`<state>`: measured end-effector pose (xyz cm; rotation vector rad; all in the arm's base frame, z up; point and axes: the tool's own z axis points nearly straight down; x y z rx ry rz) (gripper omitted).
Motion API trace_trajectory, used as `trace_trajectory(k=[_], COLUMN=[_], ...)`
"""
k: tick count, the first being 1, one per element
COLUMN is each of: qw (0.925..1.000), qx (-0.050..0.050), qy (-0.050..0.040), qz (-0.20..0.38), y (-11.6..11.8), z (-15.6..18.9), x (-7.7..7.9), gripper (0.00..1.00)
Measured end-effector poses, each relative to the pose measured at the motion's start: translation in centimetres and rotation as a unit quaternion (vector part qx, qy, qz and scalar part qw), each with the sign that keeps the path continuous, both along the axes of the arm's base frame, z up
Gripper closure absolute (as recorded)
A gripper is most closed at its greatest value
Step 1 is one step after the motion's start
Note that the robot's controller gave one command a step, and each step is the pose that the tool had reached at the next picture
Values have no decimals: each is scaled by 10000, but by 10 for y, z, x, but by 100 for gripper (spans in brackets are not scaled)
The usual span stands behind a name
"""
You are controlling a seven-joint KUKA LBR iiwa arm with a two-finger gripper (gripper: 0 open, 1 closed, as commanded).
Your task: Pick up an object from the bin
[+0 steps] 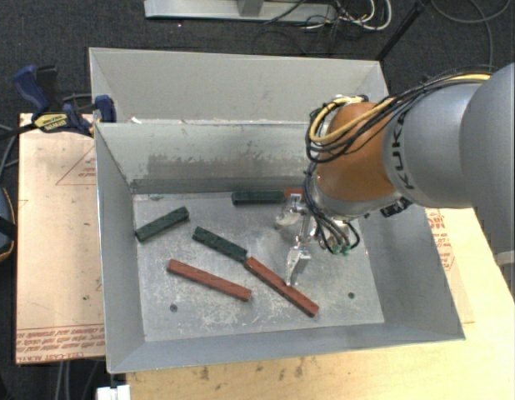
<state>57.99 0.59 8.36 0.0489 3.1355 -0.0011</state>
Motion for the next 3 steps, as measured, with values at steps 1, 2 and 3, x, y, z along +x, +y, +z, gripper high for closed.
trace_trajectory(k=[1, 2, 3], qw=[9998, 9947, 9956], qx=[-9, 7, 2], qy=[-58, -3, 24], qz=[169, 1031, 935], y=[15, 46, 69], z=[0, 3, -4], x=[-23, -45, -29], gripper=[0, 0, 0])
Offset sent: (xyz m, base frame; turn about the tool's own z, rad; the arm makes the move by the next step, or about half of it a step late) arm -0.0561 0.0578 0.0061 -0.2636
